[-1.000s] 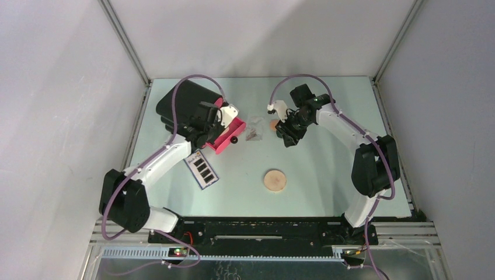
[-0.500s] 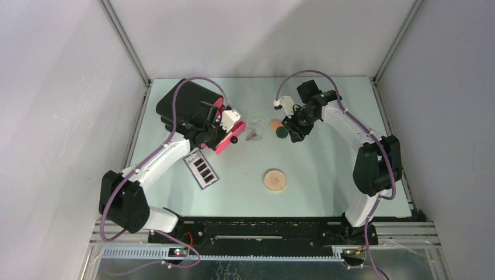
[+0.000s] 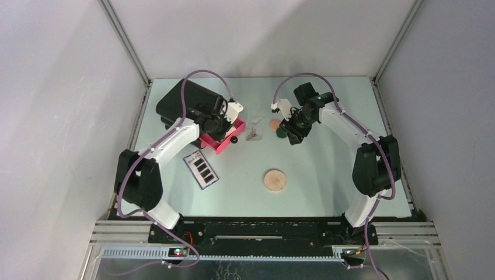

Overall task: Organize the makeup
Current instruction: Place the makeup tool at the center of the board.

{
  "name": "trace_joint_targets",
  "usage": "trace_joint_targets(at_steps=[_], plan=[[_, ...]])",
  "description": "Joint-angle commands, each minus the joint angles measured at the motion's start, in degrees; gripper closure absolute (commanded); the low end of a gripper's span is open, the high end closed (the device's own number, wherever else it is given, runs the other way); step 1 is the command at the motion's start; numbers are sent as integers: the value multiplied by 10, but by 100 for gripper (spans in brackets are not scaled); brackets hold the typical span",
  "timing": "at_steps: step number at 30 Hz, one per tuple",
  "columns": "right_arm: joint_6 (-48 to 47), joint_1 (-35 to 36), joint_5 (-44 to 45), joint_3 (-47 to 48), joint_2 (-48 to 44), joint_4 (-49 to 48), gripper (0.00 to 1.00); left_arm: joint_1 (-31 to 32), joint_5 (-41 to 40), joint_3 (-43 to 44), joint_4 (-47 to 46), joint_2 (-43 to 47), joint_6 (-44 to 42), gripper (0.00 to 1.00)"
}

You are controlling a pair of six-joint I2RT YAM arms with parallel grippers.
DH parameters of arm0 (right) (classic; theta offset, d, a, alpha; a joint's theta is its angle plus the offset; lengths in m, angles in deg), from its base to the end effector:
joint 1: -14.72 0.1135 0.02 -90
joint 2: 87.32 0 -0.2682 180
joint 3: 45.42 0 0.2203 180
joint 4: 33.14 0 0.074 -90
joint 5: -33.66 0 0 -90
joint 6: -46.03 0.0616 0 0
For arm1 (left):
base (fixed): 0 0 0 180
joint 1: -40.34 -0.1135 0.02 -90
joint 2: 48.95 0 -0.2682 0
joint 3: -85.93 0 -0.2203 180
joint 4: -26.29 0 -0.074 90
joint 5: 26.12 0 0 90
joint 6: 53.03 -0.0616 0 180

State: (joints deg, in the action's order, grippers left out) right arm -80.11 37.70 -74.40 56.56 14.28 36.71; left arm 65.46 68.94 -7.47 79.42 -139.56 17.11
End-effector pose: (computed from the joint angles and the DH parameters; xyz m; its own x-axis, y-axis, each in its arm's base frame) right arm 0.3062 0.1506 0.2535 -0.4183 -0.7864 -0.4544 -0.8891 0.4570 0.0276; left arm 0.2839 -0.1391 0.2526 -0.5569 0.6349 -0.5355 0.6968 0.7080 0.1146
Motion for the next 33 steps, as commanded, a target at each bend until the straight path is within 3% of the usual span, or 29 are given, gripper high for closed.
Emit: trace_joint_targets(at_steps=[1,21,27,33], plan=[[-9,11,14,-3,-22,-10,49,-8,43,51,-29,-22,35,100],[-12,21,31,-9,-17,-13,50,-13,-12,119,-129,-41,85,100],[-13,21,35,-17,-22,-16,50,-14,-27,84,-124,-38,61,100],[-14,19,33,-21,-25,-20,50,-14,-49,12,-148,22,32,100]])
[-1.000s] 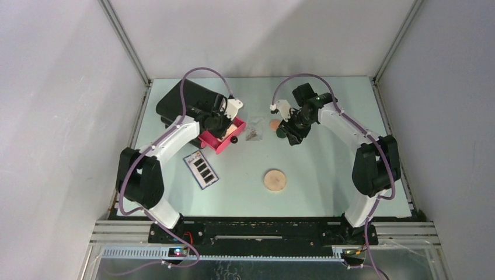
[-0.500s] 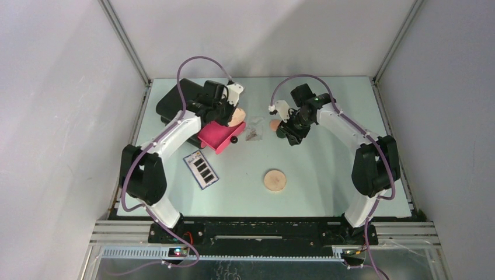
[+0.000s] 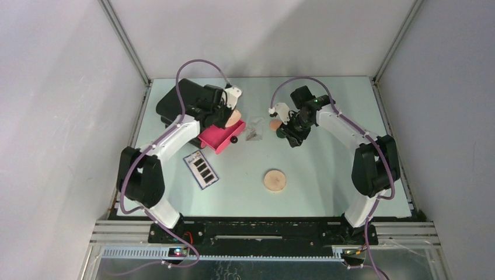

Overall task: Organize the makeup
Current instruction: Place the makeup tool at the center of the board.

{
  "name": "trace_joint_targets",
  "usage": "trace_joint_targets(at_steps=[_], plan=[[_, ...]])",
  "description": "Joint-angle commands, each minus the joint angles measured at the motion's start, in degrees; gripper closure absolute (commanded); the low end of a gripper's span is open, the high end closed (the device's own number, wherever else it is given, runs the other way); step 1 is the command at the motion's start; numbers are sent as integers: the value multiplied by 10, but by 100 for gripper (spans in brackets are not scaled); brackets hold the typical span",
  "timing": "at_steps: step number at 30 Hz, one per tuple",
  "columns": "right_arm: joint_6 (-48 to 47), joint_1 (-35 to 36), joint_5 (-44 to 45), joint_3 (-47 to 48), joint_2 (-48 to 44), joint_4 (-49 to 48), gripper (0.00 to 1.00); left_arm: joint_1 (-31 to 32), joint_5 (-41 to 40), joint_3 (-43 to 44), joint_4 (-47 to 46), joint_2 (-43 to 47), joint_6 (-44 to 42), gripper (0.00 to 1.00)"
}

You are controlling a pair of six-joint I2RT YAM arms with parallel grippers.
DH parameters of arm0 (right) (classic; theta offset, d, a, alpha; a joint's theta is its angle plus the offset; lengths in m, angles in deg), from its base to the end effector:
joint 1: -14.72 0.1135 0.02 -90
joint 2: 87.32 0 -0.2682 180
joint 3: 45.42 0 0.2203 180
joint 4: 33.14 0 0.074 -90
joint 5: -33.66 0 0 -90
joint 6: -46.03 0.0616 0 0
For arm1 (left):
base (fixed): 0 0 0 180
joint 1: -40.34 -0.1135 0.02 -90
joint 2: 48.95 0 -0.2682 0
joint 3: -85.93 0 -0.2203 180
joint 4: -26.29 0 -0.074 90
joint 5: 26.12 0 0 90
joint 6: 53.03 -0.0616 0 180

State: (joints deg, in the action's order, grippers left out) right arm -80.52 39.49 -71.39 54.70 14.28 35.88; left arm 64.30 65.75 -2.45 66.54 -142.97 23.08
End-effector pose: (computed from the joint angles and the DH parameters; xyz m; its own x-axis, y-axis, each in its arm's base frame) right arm 0.3009 0.1564 0.2447 -0.3998 -0.8178 -0.4139 -0.8980 0.4400 -0.0022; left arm 0.3269 -0.1475 0.2800 -0.4983 0.4840 -0.7193 0.5639 0.8111 0.1551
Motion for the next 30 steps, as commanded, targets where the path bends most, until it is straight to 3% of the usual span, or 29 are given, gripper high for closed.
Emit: trace_joint_targets(at_steps=[1,6,10,14,20,25,30], plan=[[-10,1,2,-2,-25,-12,50,-3,-17,-46,-19,69,-32,100],[-2,-1,-15,0,-37,-18,50,-2,23,-58,-7,138,-37,100],[14,-6,-44,-6,-58,-36,50,2,43,-13,33,165,-48,100],[47,-23,-82,-27,-94,-70,50,24,118,41,116,165,-77,99],[90,-57,-129,-76,-150,-116,49,91,225,70,252,114,-141,98],[98,-75,-155,-123,-180,-141,49,158,230,39,319,43,-200,98],[100,-96,-156,-135,-176,-149,49,181,248,23,333,-27,-222,96]])
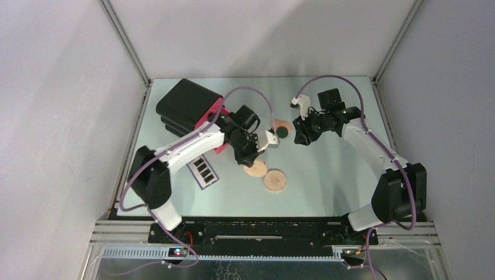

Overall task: Organize the makeup
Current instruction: Place the makeup tool at the center of the board.

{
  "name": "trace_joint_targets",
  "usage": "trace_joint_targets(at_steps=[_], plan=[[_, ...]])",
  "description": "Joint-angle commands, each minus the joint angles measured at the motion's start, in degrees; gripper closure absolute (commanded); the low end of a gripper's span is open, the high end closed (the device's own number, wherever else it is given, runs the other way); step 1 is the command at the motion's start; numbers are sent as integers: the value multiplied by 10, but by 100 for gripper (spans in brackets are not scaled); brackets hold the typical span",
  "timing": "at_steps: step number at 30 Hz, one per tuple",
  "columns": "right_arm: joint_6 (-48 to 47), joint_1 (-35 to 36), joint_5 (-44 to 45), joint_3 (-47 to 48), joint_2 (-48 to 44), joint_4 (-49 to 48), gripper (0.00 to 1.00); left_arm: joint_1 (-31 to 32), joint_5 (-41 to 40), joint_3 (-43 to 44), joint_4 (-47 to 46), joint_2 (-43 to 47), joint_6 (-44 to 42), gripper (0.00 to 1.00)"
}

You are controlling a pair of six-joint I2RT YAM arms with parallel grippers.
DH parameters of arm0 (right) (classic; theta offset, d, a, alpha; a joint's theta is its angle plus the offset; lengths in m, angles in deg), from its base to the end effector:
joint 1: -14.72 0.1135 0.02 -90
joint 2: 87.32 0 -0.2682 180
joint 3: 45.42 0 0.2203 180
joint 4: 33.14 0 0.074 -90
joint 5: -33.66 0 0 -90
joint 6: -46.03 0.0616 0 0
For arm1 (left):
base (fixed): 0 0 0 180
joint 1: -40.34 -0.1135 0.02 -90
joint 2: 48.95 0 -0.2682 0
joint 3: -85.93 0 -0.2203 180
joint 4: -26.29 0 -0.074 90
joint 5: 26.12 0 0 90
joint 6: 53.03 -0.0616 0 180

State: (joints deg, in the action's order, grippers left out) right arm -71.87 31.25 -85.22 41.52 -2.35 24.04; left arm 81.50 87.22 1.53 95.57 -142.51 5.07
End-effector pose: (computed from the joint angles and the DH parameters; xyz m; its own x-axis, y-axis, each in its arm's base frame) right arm 0.2692 0.1109 0.2832 -0.4556 -0.5626 -0.6899 -0.8221 0.5632 0.0836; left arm 0.2153 -0.2206 0.2686 -0.2091 0.8272 -0.5215 0.9779 0.1805 -0.1057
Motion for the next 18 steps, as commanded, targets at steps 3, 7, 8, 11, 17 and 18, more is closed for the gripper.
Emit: trace_joint_targets(at_steps=[3,7,8,11,17,18], plan=[[8,-17,-3,-9,-2,-35,48,10,27,-17,37,-65,-44,91],[-5,-16,7,-10,7,-40,48,11,-14,-19,20,-104,-45,81],[-11,-17,11,-10,8,-40,47,11,-23,-19,16,-111,-45,78],[-34,-16,31,3,13,-22,45,11,-44,-26,-11,-113,-45,61],[-64,-18,61,15,18,12,45,3,-70,-49,-57,-37,-48,23],[-68,-19,69,15,18,17,45,-3,-70,-48,-58,-22,-48,17]])
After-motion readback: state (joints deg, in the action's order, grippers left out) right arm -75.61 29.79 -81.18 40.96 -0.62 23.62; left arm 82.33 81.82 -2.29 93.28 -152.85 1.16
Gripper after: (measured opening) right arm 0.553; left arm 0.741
